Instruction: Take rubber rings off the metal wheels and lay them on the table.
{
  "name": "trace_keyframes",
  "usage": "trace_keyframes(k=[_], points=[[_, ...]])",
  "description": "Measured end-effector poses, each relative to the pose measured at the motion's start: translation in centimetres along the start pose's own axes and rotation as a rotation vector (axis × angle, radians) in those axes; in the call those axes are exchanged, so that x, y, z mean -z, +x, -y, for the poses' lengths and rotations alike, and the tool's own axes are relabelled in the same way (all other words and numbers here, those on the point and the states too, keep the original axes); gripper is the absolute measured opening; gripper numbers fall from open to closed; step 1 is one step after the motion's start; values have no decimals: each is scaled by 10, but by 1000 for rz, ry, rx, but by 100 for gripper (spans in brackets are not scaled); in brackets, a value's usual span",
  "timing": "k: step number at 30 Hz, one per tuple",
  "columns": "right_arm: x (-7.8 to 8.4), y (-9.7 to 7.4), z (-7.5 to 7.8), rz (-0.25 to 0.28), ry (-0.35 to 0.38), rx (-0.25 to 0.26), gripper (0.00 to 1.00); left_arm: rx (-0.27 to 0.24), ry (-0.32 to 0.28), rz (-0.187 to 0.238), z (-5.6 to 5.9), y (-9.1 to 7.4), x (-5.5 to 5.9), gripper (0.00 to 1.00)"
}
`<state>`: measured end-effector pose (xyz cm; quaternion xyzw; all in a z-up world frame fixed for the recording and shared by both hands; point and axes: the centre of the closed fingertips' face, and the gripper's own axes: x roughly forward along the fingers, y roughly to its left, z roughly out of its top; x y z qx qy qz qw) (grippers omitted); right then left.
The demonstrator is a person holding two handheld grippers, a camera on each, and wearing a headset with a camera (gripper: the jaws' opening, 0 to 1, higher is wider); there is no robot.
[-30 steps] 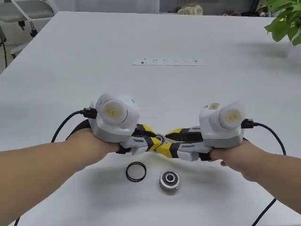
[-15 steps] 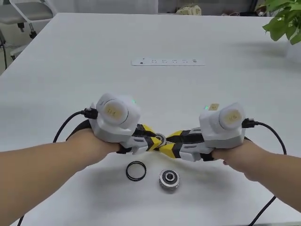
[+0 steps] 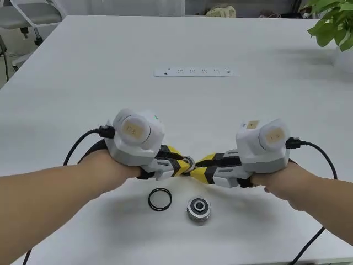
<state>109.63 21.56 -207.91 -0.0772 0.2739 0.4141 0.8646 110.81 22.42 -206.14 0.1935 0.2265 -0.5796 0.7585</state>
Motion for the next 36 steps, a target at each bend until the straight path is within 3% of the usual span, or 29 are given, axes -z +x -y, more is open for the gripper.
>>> trace_keyframes(k=[3,9,18,24,36], points=[[2,-1,2,-2,12,5,2,-1,-1,1,0,0,0,7],[2,-1,3,0,47,6,0,-3,-1,1,0,0,0,7],[2,-2,6,18,167,12,0,-4,5,1,1,0,0,7],[-4,-6,11,65,264,19,0,-6,6,-3,1,0,0,7],[-14,-10,2,119,324,10,0,-14,9,-11,2,0,0,7]])
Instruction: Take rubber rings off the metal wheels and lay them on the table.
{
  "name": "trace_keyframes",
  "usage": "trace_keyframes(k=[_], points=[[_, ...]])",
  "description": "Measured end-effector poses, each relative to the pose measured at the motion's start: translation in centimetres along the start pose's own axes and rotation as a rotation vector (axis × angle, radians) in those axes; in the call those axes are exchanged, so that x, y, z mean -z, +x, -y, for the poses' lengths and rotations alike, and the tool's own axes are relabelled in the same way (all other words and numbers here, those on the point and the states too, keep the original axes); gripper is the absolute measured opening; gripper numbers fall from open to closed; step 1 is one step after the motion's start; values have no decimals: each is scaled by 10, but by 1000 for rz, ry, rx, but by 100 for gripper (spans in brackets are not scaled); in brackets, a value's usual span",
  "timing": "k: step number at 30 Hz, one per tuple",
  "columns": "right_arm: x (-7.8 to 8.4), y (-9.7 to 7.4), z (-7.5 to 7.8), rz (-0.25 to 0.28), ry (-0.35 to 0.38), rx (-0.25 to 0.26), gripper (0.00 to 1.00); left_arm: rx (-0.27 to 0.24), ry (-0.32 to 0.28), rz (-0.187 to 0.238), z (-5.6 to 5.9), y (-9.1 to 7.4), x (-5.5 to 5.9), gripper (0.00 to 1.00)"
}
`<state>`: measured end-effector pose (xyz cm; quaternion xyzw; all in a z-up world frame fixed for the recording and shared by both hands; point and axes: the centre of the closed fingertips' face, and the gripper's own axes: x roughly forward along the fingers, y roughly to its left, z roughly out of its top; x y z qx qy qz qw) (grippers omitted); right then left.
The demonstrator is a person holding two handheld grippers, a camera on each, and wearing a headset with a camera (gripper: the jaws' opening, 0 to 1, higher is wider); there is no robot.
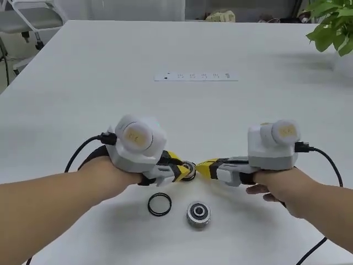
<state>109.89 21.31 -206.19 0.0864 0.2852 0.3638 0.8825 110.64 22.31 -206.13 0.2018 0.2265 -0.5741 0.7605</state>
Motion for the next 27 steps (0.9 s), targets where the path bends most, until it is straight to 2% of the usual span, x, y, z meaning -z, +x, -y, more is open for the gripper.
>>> trace_keyframes(k=[17,22,23,24,25,27], points=[[-3,2,-2,-6,11,2,0,-13,9,-12,0,0,0,7],[-5,8,-16,-6,-13,-27,0,-13,12,-15,0,0,0,7],[-13,9,-17,27,-16,-44,0,-13,13,-14,0,0,0,7],[-20,9,-26,59,25,-93,0,-13,14,-14,0,0,0,7],[-21,10,-24,50,3,-69,0,-13,12,-14,0,0,0,7],[-23,12,-25,47,-35,-59,0,-13,9,-10,0,0,0,7]])
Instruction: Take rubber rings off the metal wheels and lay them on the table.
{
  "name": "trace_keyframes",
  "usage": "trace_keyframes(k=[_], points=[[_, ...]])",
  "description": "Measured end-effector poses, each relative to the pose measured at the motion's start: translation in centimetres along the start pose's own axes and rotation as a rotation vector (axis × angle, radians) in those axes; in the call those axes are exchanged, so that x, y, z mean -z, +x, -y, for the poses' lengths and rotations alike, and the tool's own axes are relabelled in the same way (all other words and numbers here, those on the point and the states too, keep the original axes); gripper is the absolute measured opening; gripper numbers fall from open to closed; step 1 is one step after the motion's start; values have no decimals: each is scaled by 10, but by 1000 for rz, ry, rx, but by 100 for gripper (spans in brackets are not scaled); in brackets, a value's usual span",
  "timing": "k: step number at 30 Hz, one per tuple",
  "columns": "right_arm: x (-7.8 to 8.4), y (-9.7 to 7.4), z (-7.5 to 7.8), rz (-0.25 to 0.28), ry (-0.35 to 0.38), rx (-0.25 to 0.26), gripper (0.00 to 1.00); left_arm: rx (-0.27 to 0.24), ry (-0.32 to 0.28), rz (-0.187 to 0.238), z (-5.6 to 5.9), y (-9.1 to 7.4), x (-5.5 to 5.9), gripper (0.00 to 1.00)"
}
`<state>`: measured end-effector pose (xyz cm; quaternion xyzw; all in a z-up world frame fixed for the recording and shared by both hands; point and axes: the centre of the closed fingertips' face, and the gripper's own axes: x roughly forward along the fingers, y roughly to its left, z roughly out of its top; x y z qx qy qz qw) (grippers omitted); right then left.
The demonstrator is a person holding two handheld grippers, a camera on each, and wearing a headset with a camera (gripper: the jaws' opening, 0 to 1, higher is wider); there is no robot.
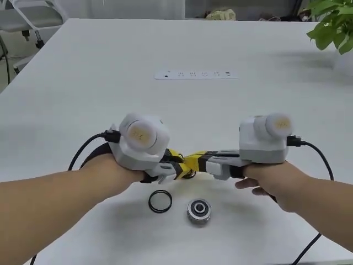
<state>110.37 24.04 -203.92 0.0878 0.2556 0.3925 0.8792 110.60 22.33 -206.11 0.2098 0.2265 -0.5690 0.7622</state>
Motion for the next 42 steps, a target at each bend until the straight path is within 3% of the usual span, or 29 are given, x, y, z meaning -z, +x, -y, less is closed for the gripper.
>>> trace_keyframes(k=[3,14,29,42], points=[[3,-2,3,11,27,5,0,1,-1,1,0,0,0,7],[14,-11,17,-22,17,49,0,4,-19,10,0,1,-1,7],[13,-11,13,-23,29,34,0,36,-3,-17,5,-1,-1,11],[6,-16,9,1,45,22,0,63,5,37,13,-22,-14,20]])
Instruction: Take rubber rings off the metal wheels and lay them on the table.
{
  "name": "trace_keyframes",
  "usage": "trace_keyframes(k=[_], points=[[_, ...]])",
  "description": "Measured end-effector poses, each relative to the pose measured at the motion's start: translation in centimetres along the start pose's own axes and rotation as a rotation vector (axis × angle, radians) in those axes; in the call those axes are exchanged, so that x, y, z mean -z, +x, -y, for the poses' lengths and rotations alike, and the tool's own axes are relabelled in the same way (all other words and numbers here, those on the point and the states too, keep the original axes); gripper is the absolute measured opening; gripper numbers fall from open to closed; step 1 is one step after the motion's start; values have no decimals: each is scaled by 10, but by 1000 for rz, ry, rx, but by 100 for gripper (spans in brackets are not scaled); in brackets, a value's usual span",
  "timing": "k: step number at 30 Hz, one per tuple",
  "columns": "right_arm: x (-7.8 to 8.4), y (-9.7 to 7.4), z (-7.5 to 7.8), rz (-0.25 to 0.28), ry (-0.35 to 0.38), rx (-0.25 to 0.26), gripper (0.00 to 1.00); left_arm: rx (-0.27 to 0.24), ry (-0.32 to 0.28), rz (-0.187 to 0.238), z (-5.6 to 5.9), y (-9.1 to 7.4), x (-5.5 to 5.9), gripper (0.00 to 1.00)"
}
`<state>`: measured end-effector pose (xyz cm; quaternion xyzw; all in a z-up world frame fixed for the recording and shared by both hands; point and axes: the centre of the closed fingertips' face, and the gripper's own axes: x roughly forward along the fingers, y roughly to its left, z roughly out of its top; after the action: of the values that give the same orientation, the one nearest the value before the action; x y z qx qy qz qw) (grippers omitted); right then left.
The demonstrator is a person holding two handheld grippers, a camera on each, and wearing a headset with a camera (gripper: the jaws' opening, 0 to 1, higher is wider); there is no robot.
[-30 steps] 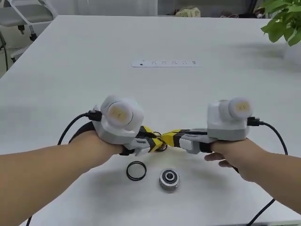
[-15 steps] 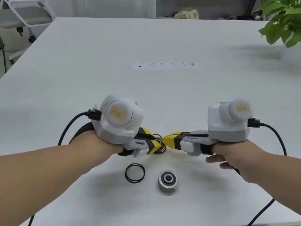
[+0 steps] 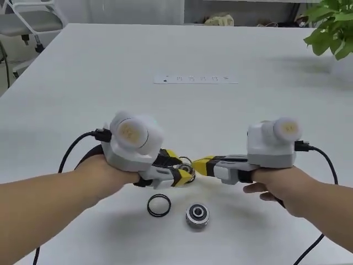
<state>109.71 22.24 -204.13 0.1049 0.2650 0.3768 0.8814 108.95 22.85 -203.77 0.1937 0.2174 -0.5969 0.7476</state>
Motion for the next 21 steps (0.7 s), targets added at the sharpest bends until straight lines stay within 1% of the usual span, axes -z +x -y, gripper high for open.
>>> trace_keyframes(k=[5,7,12,21], points=[[-4,-2,-1,12,6,-9,0,-2,-2,35,1,-11,-8,24],[-6,-3,-5,17,7,-14,0,-1,-1,43,2,-16,-9,26],[-9,-3,-7,27,6,-26,0,-7,13,57,2,-28,-11,31],[-16,-5,-13,41,8,-39,0,-19,-2,100,4,-52,-16,38]])
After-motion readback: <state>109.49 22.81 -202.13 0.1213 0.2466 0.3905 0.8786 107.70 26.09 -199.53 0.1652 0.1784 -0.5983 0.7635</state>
